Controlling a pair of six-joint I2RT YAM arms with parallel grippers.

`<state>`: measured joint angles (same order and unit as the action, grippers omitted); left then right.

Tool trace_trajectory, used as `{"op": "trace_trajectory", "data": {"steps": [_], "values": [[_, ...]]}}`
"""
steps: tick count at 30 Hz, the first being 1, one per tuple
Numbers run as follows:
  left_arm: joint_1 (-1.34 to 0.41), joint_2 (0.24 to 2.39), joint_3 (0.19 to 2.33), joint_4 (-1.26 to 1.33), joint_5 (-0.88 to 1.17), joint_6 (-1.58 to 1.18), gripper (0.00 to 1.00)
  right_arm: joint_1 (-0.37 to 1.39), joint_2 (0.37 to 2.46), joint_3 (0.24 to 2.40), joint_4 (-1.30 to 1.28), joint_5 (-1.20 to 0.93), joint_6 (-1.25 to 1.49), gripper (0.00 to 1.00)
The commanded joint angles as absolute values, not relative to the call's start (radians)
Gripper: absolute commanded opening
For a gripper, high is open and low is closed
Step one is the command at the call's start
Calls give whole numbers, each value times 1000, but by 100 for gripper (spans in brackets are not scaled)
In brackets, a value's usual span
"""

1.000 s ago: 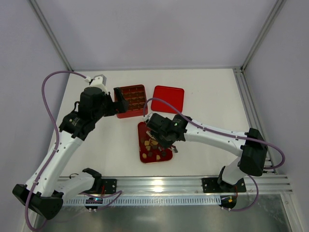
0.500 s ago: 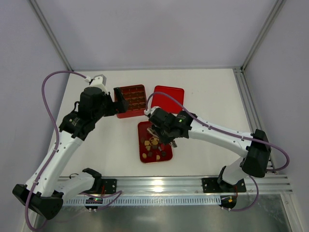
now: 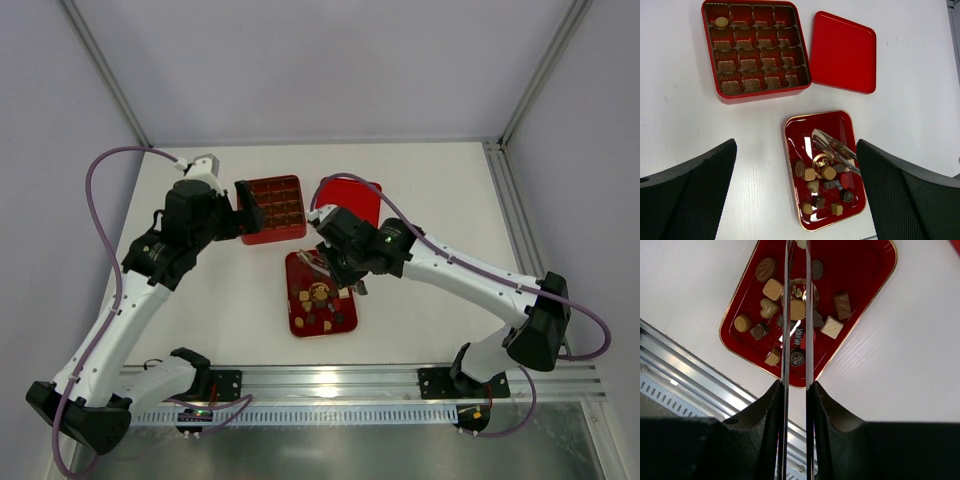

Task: Pack the chocolate

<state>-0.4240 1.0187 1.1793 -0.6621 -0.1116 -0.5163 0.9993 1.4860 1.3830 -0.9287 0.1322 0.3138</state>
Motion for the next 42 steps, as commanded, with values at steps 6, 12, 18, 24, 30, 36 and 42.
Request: {"op": "trace_trajectory", "data": {"steps": [6, 12, 18, 24, 30, 36, 42], "values": [[-419, 996, 1201, -624, -109, -509, 100, 916, 1512, 1549, -815, 91, 314, 20], [-417, 999, 1204, -629, -115, -499, 100, 856, 1661, 1725, -749, 92, 311, 20], [-408, 996, 1174, -612, -114, -479, 100, 813, 1857, 1937, -732, 100, 290, 20], [-402, 985, 1131, -584, -130, -457, 100, 793, 2000, 2069, -677, 92, 296, 19], [-385, 974, 1072, -552, -138, -454, 100, 793, 2095, 2129, -637, 80, 314, 19], [-373, 956, 1034, -525, -133, -449, 100, 793, 2137, 2138, -620, 78, 321, 19], [-359, 957, 1009, -508, -120, -451, 100, 793, 2157, 2123, -592, 87, 321, 19]]}}
